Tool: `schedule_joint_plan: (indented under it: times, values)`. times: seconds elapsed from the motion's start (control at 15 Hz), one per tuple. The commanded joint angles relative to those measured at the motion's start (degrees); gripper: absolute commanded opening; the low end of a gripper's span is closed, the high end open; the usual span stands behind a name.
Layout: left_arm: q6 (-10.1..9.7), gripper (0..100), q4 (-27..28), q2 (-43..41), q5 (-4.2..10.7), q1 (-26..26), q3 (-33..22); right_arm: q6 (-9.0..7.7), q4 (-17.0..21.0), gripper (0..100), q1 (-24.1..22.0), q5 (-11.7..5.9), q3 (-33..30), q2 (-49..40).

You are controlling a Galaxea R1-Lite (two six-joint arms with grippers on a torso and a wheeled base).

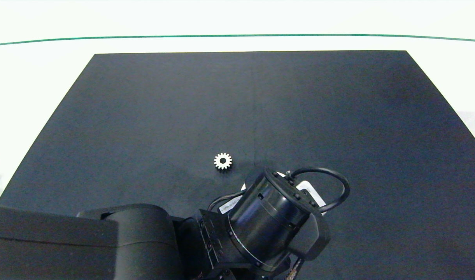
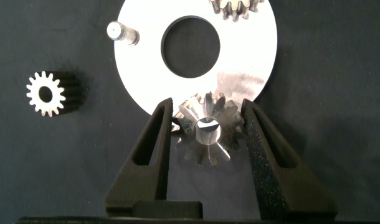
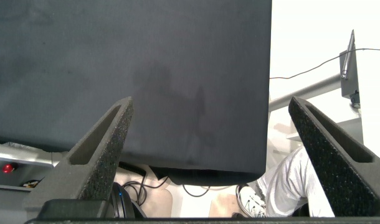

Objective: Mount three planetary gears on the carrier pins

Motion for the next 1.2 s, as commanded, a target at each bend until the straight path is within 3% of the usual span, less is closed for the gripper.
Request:
schedule_joint_plan:
  times: [0.07,1.2]
  values:
    - [0.01,19,-0.1,0.2,0.21,0.0,0.5,-0.13,0.3,100,0.0,-0.14,0.0,0.0]
    - [0.71,19,-2.3,2.6,0.21,0.0,0.2,-0.13,0.3,100,0.1,-0.14,-0.1,0.0]
